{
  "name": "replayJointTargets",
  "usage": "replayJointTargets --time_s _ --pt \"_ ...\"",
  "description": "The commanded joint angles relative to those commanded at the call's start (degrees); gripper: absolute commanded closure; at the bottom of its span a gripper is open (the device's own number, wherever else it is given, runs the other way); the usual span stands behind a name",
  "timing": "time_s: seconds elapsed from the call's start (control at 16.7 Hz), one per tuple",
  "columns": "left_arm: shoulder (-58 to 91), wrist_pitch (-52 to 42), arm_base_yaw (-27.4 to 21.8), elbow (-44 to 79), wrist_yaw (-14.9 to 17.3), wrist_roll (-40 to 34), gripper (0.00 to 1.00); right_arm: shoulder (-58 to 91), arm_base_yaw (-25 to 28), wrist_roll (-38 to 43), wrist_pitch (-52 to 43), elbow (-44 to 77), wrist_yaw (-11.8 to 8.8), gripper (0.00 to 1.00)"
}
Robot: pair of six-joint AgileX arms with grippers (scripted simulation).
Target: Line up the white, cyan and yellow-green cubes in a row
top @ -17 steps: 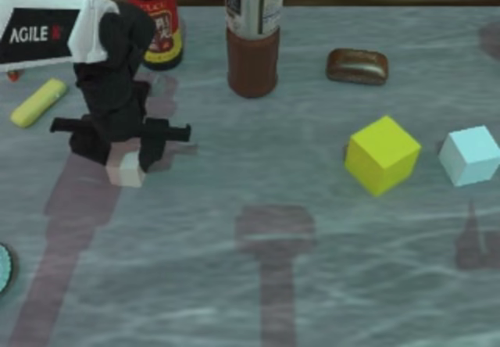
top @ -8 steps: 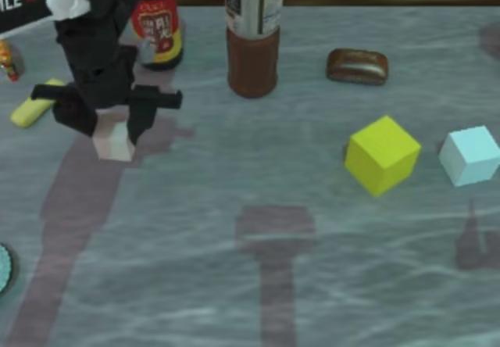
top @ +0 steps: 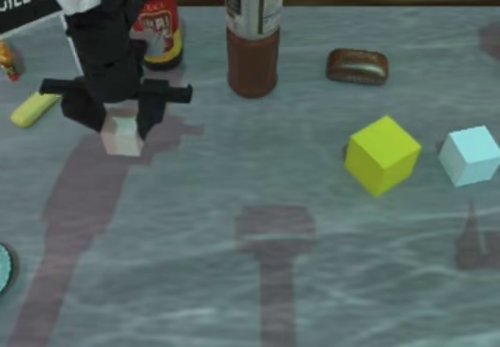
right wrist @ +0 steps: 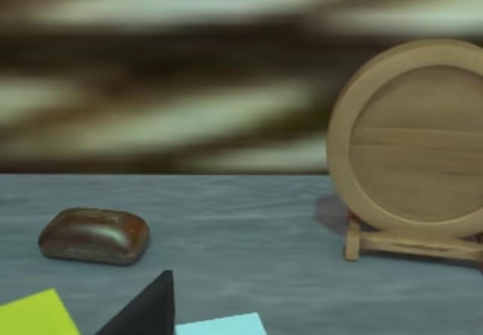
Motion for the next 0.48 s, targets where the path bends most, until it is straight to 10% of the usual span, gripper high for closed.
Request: replayJointTargets --time_s 0.48 --pt "4.59 -5.88 -24.41 8.82 -0.54 -29.36 1.0 0.0 0.0 0.0 0.0 0.0 0.0 0.0"
